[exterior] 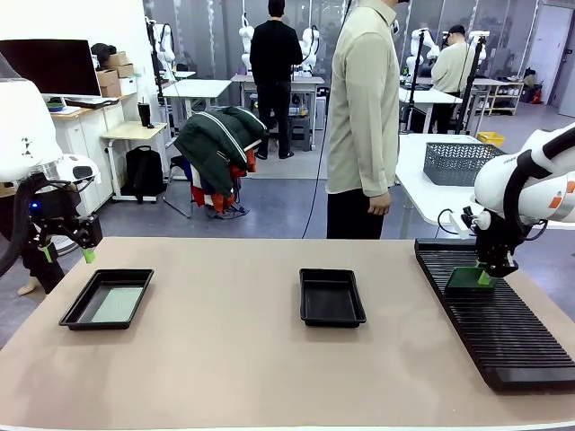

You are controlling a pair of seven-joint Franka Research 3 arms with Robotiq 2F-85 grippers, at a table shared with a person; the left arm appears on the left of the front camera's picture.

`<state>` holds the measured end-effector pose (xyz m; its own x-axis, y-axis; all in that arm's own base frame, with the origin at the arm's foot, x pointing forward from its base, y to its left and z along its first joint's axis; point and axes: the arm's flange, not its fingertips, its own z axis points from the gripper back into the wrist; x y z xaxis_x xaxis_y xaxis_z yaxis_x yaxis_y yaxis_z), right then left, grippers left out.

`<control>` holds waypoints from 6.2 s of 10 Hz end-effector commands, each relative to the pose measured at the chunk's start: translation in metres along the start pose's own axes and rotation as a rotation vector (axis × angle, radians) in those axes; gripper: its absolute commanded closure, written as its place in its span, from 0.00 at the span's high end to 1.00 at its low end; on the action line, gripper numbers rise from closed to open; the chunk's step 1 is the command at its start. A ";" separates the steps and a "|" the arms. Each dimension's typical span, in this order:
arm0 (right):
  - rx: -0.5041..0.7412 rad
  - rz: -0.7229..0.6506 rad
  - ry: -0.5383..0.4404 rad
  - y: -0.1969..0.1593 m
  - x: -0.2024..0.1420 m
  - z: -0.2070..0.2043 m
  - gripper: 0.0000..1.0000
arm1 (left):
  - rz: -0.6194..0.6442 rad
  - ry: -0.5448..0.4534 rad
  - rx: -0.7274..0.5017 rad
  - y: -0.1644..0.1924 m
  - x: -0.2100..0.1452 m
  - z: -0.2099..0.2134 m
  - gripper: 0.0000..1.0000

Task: Inspect and transfer BCBs to ESD trays.
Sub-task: Pick up the Blank PCB from the PCB Rack and place it in the right ESD tray.

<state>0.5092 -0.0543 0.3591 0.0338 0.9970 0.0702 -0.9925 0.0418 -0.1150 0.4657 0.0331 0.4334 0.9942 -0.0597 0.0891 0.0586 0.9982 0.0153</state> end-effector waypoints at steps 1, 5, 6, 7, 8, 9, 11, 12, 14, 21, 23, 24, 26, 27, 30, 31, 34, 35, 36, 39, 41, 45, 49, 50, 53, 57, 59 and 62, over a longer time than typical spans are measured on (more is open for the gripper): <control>0.022 -0.017 0.020 0.000 0.002 0.004 0.26 | -0.006 -0.003 -0.003 0.001 -0.001 -0.001 0.78; 0.023 -0.017 0.018 0.000 0.002 0.003 0.17 | -0.006 -0.003 -0.003 0.001 -0.001 -0.001 0.78; 0.025 -0.017 0.020 0.001 0.002 0.004 0.03 | -0.006 -0.003 -0.003 0.001 -0.001 -0.001 0.78; 0.026 -0.016 0.022 0.002 0.002 0.004 0.10 | -0.006 -0.003 -0.003 0.001 -0.001 -0.001 0.78; 0.028 -0.016 0.022 0.002 0.002 0.004 0.00 | -0.006 -0.003 -0.003 0.001 -0.001 -0.001 0.78; 0.028 -0.016 0.023 0.002 0.002 0.004 0.04 | -0.006 -0.003 -0.003 0.001 -0.001 -0.001 0.78; 0.027 -0.018 0.023 0.002 0.002 0.004 0.00 | -0.006 -0.003 -0.003 0.001 -0.001 -0.001 0.78; 0.026 -0.021 0.023 0.002 0.002 0.003 0.00 | -0.006 -0.003 -0.003 0.001 -0.001 -0.001 0.78; 0.029 -0.024 0.027 0.001 0.002 0.002 0.00 | -0.006 -0.003 -0.003 0.001 -0.001 -0.001 0.78; -0.002 -0.005 0.000 -0.003 0.001 0.003 0.02 | -0.006 -0.003 -0.003 0.001 -0.001 -0.001 0.78; -0.001 -0.019 0.001 -0.007 0.004 0.033 0.02 | -0.006 -0.003 -0.003 0.001 -0.001 -0.001 0.78; 0.002 -0.020 0.008 -0.008 0.008 0.051 0.02 | -0.006 -0.003 -0.003 0.001 -0.001 -0.001 0.78; 0.031 -0.028 0.027 -0.007 0.015 0.099 0.02 | -0.006 -0.003 -0.003 0.001 -0.001 -0.001 0.78; 0.046 -0.030 0.047 -0.006 0.019 0.123 0.02 | -0.006 -0.003 -0.003 0.001 -0.001 -0.001 0.78; 0.053 -0.029 0.094 -0.002 0.030 0.190 0.02 | -0.006 -0.003 -0.003 0.001 -0.001 -0.001 0.78; 0.050 -0.038 0.107 0.000 0.031 0.209 0.02 | -0.006 -0.003 -0.003 0.001 -0.001 -0.001 0.78; 0.034 -0.037 0.117 0.010 0.033 0.249 0.02 | -0.006 -0.003 -0.003 0.001 -0.001 -0.001 0.78; 0.032 -0.039 0.118 0.011 0.033 0.255 0.02 | -0.006 -0.003 -0.003 0.001 -0.001 -0.001 0.78; 0.027 -0.034 0.113 0.013 0.033 0.260 0.02 | -0.006 -0.003 -0.003 0.001 -0.001 -0.001 0.78; 0.014 -0.020 0.087 0.011 0.029 0.262 0.02 | -0.006 -0.003 -0.003 0.001 -0.001 -0.001 0.78; 0.014 -0.020 0.087 0.011 0.029 0.262 0.02 | -0.006 -0.003 -0.003 0.001 -0.001 -0.001 0.78; 0.014 -0.020 0.087 0.011 0.029 0.262 0.02 | -0.006 -0.003 -0.003 0.001 -0.001 -0.001 0.78; 0.070 -0.252 0.011 0.001 0.041 0.252 0.02 | -0.006 -0.003 -0.003 0.001 -0.001 -0.001 0.78; 0.148 -0.415 -0.074 -0.002 0.047 0.246 0.02 | -0.006 -0.003 -0.003 0.001 -0.001 -0.001 0.78; 0.275 -0.780 -0.236 0.005 0.058 0.212 0.02 | -0.006 -0.003 -0.003 0.001 -0.001 -0.001 0.78; 0.418 -1.146 -0.402 0.032 0.082 0.141 0.02 | -0.006 -0.003 -0.003 0.001 -0.001 -0.001 0.78; 0.476 -1.269 -0.513 0.045 0.102 0.104 0.02 | -0.006 -0.003 -0.003 0.001 -0.001 -0.001 0.78; 0.586 -1.315 -0.631 0.058 0.133 0.054 0.02 | -0.006 -0.003 -0.003 0.001 -0.001 -0.001 0.78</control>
<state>0.4509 0.0626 0.4263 0.9779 0.1188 0.1718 -0.2060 0.6849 0.6989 0.4658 0.0329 0.4332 0.9942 -0.0601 0.0887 0.0590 0.9981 0.0151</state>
